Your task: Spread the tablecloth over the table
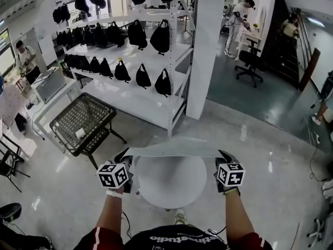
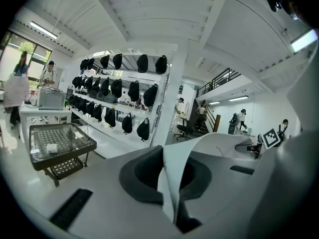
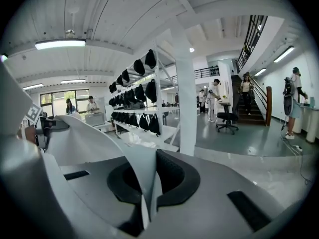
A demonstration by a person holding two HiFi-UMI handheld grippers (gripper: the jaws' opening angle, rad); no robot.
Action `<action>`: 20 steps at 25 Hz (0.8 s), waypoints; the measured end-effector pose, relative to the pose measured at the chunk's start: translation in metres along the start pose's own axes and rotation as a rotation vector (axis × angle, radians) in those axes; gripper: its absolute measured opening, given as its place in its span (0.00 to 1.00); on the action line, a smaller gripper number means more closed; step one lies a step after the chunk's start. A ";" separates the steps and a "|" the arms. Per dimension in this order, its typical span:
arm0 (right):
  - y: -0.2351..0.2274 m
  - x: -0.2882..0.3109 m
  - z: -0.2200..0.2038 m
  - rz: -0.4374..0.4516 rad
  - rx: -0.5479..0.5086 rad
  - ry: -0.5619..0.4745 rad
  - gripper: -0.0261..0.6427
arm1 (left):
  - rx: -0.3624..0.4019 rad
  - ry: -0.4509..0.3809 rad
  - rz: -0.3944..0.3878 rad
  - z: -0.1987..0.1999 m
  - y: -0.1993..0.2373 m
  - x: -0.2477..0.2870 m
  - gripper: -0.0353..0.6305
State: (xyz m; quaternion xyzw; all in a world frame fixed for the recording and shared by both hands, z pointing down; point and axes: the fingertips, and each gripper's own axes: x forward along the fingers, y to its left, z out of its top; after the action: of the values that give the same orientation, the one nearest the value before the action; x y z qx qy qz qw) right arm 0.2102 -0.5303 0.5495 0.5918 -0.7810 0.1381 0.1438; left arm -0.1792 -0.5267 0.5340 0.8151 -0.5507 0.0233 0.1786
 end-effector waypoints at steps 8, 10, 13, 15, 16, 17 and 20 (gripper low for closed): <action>0.021 -0.041 -0.056 -0.052 -0.008 0.105 0.09 | -0.075 0.052 -0.020 -0.033 -0.006 -0.024 0.08; 0.027 -0.052 -0.068 -0.061 -0.020 0.123 0.10 | -0.086 0.062 -0.014 -0.039 -0.006 -0.028 0.08; 0.037 -0.066 -0.077 -0.067 -0.033 0.141 0.13 | -0.092 0.070 -0.014 -0.045 -0.008 -0.035 0.08; 0.042 -0.072 -0.082 -0.065 -0.030 0.153 0.15 | -0.098 0.077 -0.016 -0.050 -0.009 -0.038 0.08; 0.044 -0.074 -0.085 -0.063 -0.029 0.162 0.15 | -0.102 0.081 -0.015 -0.053 -0.008 -0.040 0.08; 0.047 -0.076 -0.089 -0.060 -0.032 0.174 0.15 | -0.106 0.085 -0.013 -0.055 -0.007 -0.043 0.08; 0.060 -0.086 -0.104 -0.058 -0.063 0.210 0.15 | -0.109 0.094 -0.001 -0.065 -0.005 -0.052 0.08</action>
State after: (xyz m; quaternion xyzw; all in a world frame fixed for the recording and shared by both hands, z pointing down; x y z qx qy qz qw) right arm 0.1812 -0.3983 0.6086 0.5915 -0.7482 0.1707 0.2474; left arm -0.1847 -0.4583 0.5808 0.8025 -0.5416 0.0312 0.2484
